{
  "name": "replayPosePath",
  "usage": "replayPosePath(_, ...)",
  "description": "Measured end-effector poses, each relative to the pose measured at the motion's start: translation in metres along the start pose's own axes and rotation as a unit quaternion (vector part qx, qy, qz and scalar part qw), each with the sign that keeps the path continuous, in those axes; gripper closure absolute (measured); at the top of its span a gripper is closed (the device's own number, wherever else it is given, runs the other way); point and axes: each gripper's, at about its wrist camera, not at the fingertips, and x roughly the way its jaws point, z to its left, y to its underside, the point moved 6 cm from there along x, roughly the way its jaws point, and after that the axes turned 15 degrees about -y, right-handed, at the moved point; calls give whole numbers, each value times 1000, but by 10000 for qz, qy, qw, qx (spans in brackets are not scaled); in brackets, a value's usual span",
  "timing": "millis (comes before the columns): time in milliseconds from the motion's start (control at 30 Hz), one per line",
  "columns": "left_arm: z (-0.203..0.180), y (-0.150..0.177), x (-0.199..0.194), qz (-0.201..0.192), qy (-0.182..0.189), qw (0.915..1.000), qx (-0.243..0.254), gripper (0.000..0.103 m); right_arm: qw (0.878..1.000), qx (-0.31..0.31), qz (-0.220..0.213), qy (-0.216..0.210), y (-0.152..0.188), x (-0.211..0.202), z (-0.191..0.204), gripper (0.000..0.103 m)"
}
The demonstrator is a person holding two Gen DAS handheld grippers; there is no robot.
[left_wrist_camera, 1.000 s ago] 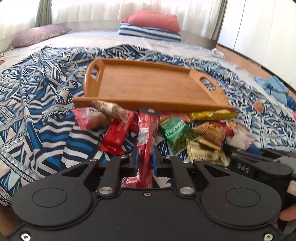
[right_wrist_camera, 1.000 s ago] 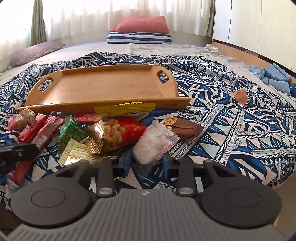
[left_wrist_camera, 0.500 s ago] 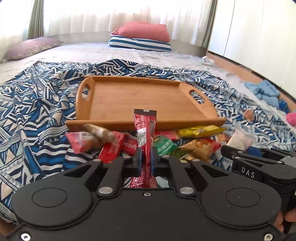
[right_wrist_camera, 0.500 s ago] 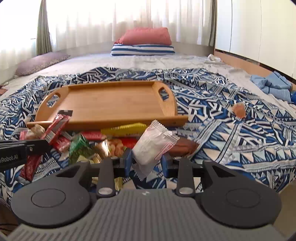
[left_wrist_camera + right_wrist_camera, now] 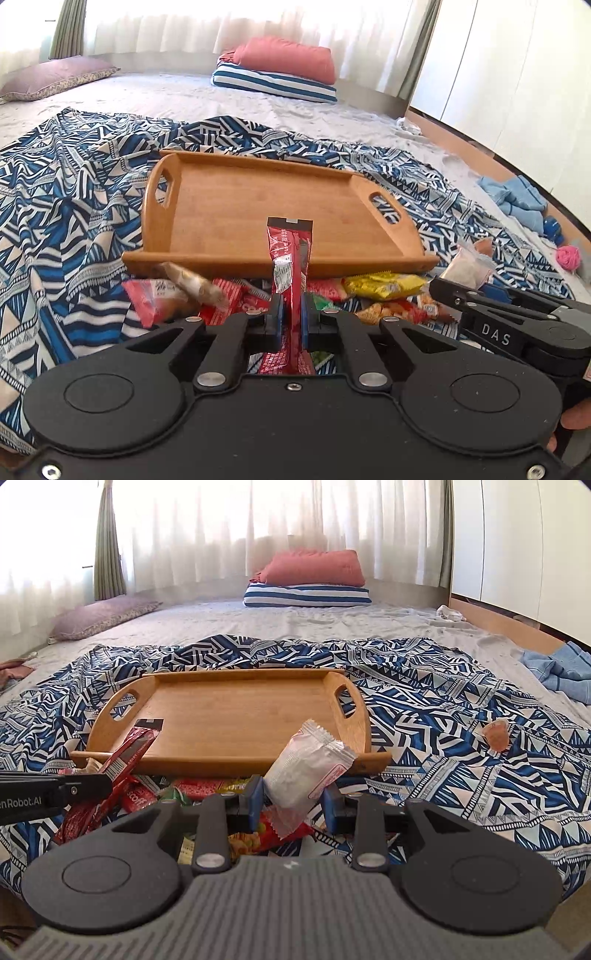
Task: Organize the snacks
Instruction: 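Carry both snacks over the wooden tray and open both tools to release them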
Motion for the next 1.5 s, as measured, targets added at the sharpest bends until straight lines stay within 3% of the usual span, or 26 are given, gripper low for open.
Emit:
replayPosePath(133,-3,-18,4,43,11,10000,2,95,9997,-62,61,-222,-11,7,-3,66)
replayPosePath(333,-10,-59,18,149,48,9998,76,95,9950,-281,385,-880,-41,34,-14,66)
replayPosePath(467,-18,-87,40,385,152,9991,-87,95,9912,-164,648,-1138,-64,57,-27,66)
replayPosePath(667,-29,-117,83,465,-11,9988,-123,95,9829,-336,1070,-1459,-79,100,-35,66)
replayPosePath(967,-30,-114,150,912,-8,9949,-431,101,9686,-488,1844,-1593,-67,151,-36,65)
replayPosePath(1300,-42,-100,173,1045,-221,9942,-122,101,9669,-143,1919,-1674,-58,169,-45,64)
replayPosePath(1400,-39,-98,161,925,-239,9954,-112,97,9673,-24,1884,-1698,-59,168,-48,64)
replayPosePath(1467,-35,-97,148,717,-236,9971,-43,83,9671,1,1870,-1724,-59,168,-50,64)
replayPosePath(1500,-34,-96,143,664,-249,9975,9,72,9671,16,1865,-1729,-59,167,-51,64)
